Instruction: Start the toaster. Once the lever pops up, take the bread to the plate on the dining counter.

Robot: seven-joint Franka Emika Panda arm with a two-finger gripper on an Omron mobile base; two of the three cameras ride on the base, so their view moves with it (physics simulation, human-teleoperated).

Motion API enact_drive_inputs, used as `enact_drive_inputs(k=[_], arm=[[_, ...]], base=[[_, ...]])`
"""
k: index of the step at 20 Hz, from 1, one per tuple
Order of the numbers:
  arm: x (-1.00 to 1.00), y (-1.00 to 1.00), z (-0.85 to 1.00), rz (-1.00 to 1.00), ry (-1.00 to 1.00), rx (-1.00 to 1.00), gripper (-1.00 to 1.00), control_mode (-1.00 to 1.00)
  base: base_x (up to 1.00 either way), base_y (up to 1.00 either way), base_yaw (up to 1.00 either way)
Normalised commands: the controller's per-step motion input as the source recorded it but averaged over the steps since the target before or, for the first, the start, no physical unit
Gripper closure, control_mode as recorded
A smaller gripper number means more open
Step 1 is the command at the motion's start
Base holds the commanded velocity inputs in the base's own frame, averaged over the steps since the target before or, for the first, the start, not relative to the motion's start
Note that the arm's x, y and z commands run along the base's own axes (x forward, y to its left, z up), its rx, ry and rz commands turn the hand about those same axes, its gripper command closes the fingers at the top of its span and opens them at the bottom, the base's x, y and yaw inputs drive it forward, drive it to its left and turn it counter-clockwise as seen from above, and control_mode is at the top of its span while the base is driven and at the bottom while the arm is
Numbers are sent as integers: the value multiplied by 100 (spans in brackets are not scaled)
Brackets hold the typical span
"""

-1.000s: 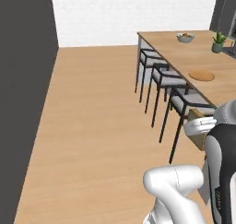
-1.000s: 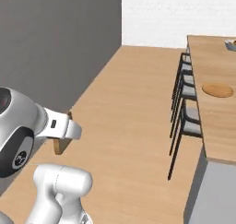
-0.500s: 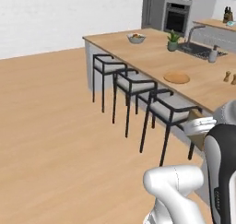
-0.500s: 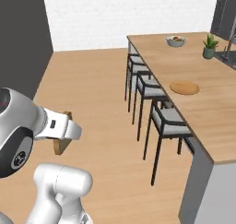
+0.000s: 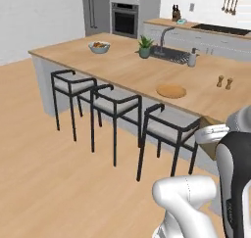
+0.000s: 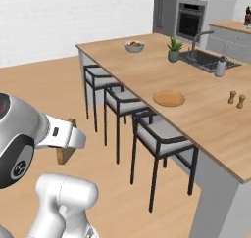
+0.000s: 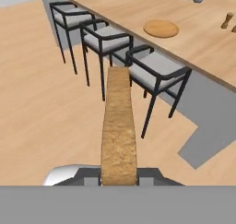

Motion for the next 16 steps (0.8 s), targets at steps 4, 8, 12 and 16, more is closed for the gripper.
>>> enact_drive_inputs(k=[4,8,12,16], arm=[[0,0,0,0,0,0,100,100],[0,0,0,0,0,0,100,100],[0,0,0,0,0,0,100,100],[0,0,0,0,0,0,100,100]], base=[[74,86,-54],[57,99,-49],[47,100,-47],[33,95,-47]])
